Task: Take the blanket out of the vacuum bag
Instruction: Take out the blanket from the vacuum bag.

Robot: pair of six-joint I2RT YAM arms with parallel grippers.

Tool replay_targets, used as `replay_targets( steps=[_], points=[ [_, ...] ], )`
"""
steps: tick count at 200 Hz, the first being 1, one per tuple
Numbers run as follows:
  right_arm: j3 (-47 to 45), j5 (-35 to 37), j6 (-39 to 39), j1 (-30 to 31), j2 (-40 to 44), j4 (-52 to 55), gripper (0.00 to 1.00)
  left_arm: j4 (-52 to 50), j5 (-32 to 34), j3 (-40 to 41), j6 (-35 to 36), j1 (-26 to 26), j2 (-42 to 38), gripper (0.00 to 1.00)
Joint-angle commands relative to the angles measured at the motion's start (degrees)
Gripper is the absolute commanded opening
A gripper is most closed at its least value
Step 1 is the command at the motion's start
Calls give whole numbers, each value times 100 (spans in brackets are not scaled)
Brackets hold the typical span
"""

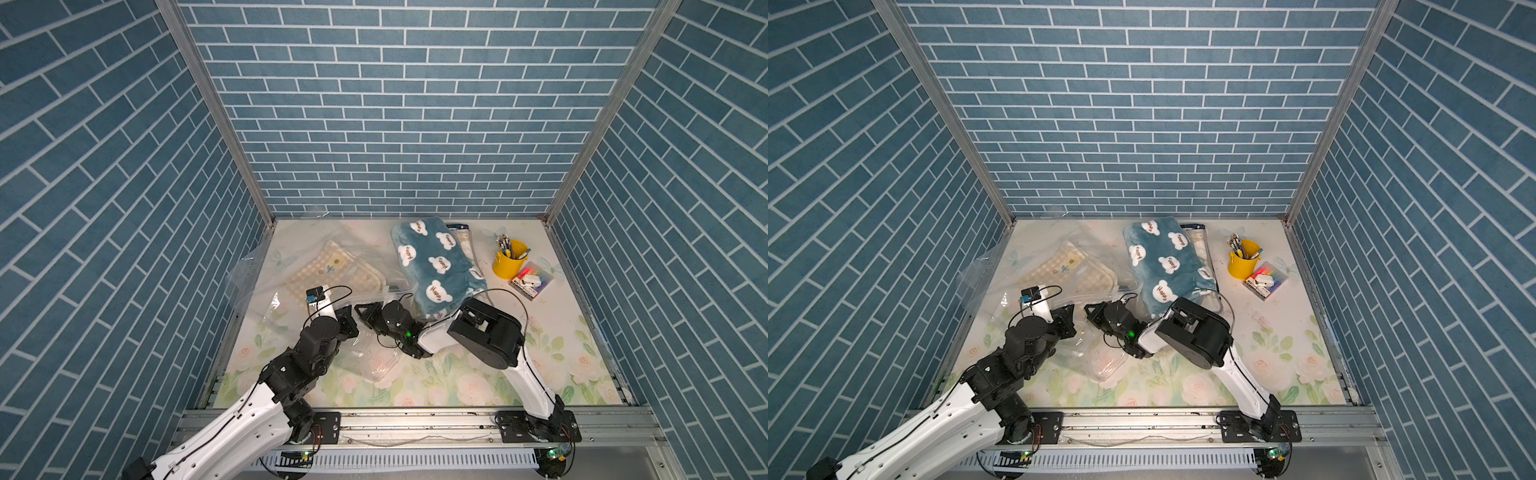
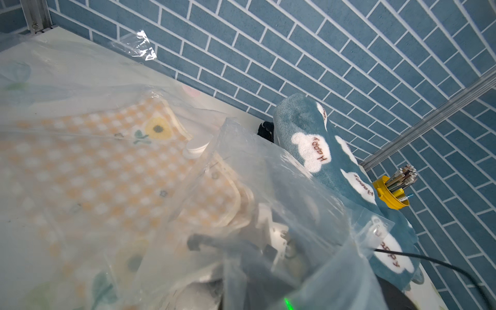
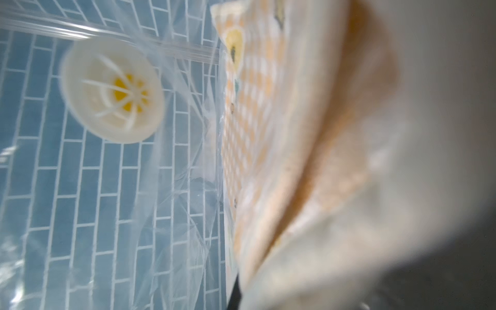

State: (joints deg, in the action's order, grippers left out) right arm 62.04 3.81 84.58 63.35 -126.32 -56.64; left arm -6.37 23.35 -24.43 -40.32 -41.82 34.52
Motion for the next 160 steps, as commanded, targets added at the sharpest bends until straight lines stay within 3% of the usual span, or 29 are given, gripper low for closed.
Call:
replay_targets(
  steps=[1,49,94,130,146,160],
  points=[
    [-315,91,-358,183,636,-426,0,145,299,174,-94,-1,-140,0],
    [-1148,262,-539,419,1259,-457,0,349,397,302,-119,7,-4,0],
    [-2536,371,-600,464,2099,-472,0,286,514,373,-92,13,-176,0],
    [-3203,307,-359,505,2155,-772,0,305,459,402,-112,9,-149,0],
    [-3218,231,-319,496,2028,-912,8,353,394,397,-130,1,-89,0],
    [-3223,143,-243,499,1926,-970,25,348,346,353,-125,5,-36,0]
  ],
)
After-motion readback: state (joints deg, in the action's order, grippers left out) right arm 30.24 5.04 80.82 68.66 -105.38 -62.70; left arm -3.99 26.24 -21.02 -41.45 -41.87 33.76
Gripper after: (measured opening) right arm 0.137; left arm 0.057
